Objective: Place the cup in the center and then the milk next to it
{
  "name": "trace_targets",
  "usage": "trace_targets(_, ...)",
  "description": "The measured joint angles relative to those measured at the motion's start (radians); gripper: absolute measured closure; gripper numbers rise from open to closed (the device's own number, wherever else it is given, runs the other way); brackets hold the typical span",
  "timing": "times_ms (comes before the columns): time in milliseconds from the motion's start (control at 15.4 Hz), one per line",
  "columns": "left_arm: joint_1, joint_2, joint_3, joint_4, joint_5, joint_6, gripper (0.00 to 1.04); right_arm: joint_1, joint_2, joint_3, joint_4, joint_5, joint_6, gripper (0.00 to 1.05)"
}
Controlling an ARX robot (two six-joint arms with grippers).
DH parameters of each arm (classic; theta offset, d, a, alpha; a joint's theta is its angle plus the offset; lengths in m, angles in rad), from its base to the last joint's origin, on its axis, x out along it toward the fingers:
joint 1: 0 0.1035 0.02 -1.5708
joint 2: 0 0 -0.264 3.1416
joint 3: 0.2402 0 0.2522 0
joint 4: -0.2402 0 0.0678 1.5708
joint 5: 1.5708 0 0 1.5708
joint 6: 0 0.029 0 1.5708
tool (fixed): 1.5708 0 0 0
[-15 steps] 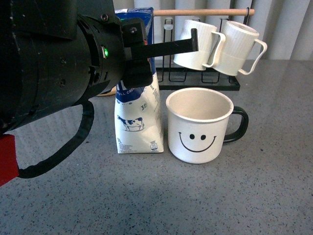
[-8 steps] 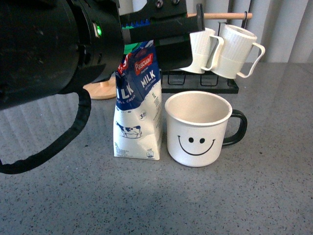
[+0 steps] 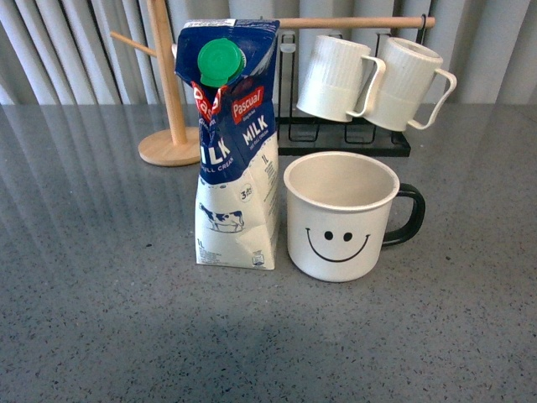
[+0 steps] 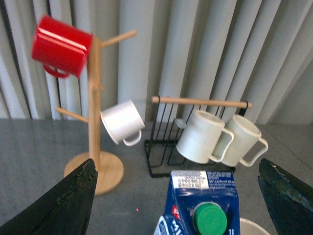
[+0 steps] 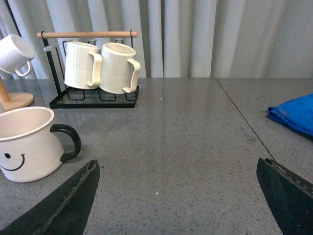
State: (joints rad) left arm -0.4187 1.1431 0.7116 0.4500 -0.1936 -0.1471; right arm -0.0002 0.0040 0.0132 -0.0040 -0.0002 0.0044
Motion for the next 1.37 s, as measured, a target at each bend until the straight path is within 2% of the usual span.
trace_targets(326,0.354,-0.339,-0.126,-0.114,0.275,0.097,0.07,0.000,0.000,0.000,0.000,0.000,0.000,0.07)
trace_targets(391,0.409,-0.397,-0.131,-0.228,0.233,0.115,0.16,0.000,0.000,0.000,0.000,0.000,0.000,0.07)
trace_targets(456,0.423,-0.464,-0.199,-0.252,0.192,0.126,0.29,0.000,0.000,0.000,0.000,0.000,0.000,0.07)
trace_targets(847,0.417,-0.641,-0.486,-0.172,0.193,0.130,1.01,0.000,0.000,0.000,0.000,0.000,0.000,0.07)
trace_targets(1368,0.417,-0.816,-0.631,-0.206,0.193,0.130,1.04,0.000,0.000,0.000,0.000,0.000,0.000,0.07)
